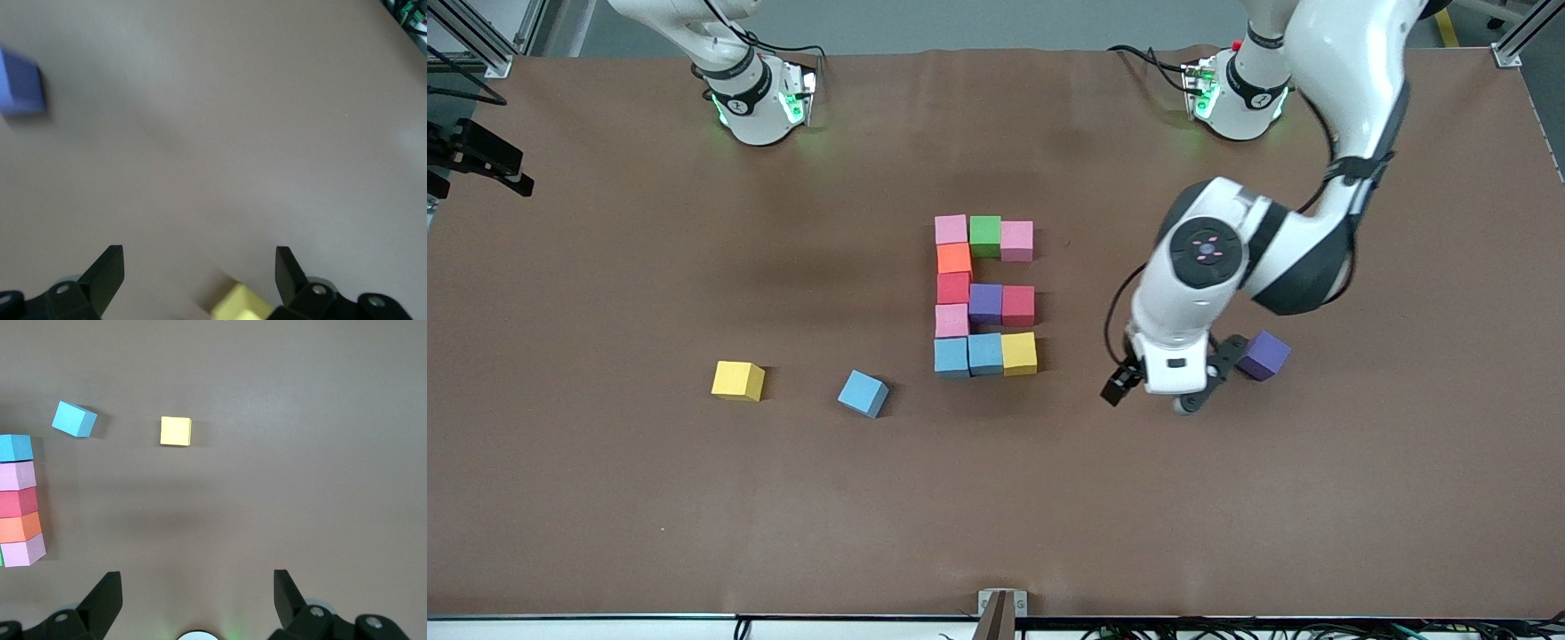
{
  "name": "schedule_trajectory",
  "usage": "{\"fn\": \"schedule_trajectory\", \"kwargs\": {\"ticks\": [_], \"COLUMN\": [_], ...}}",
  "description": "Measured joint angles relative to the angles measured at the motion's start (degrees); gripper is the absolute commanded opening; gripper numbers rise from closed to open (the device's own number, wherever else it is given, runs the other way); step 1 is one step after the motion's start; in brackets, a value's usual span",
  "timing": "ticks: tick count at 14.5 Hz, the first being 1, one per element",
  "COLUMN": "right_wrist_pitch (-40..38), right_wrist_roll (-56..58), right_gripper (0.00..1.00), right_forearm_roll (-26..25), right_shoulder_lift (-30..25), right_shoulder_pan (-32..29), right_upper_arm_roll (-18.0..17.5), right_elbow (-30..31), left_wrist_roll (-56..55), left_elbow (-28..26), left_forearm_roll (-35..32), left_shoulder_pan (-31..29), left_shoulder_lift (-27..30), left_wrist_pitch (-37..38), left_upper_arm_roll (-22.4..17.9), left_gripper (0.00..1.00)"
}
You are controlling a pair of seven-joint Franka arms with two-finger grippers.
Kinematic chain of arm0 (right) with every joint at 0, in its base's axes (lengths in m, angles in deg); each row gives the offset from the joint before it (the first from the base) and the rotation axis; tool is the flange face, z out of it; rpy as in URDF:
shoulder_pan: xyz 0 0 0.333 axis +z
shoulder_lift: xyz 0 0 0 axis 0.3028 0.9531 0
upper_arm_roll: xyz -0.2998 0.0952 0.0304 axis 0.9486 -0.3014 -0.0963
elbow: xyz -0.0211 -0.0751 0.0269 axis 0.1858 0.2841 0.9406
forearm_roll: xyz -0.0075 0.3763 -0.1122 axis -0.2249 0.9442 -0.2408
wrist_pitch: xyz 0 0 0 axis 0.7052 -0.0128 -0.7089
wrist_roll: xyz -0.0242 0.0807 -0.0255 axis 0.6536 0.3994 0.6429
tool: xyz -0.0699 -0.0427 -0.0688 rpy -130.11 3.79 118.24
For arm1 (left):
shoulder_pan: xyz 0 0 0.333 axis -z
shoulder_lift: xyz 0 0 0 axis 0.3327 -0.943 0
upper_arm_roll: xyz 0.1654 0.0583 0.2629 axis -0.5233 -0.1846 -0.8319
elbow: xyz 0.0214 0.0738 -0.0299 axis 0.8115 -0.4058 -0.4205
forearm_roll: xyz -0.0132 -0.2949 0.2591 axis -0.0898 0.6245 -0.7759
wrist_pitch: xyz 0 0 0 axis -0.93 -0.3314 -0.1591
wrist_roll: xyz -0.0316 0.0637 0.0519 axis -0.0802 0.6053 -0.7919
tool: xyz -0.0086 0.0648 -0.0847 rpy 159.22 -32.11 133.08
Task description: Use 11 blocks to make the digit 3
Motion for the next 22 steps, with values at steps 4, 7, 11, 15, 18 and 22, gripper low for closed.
{"fn": "schedule_trajectory", "kwargs": {"ticks": [4,7,11,15,18,22], "right_wrist_pitch": [-0.08,-0.46,-1.25,-1.22,-1.21,-1.21], "right_wrist_roll": [0.0,-0.01,-0.02,-0.07,-0.44,-0.73], "right_gripper": [1.0,1.0,1.0,1.0,1.0,1.0], "right_forearm_roll": [0.0,0.0,-0.01,-0.01,0.0,0.0], "right_shoulder_lift": [0.11,0.2,0.21,0.3,0.35,0.35], "right_shoulder_pan": [0.0,0.0,-0.01,-0.02,-0.04,-0.05], "right_upper_arm_roll": [-0.1,-0.34,-0.21,-0.12,-0.09,-0.09], "right_elbow": [-0.02,-0.02,-0.02,-0.02,-0.03,-0.03], "left_wrist_roll": [22.98,37.12,52.16,66.78,73.24,73.84], "left_elbow": [-7.14,-9.63,-8.9,-6.96,-6.83,-6.68], "left_forearm_roll": [0.15,1.91,6.54,10.14,13.3,13.74], "left_shoulder_pan": [-6.39,-11.04,-17.4,-25.68,-30.78,-31.21], "left_shoulder_lift": [7.75,13.05,19.27,25.93,30.79,32.74], "left_wrist_pitch": [0.39,3.97,13.39,20.37,21.7,21.98], "left_upper_arm_roll": [0.03,0.02,0.02,-0.13,-0.29,-0.22], "left_gripper": [1.0,1.0,1.0,1.0,1.0,1.0]}}
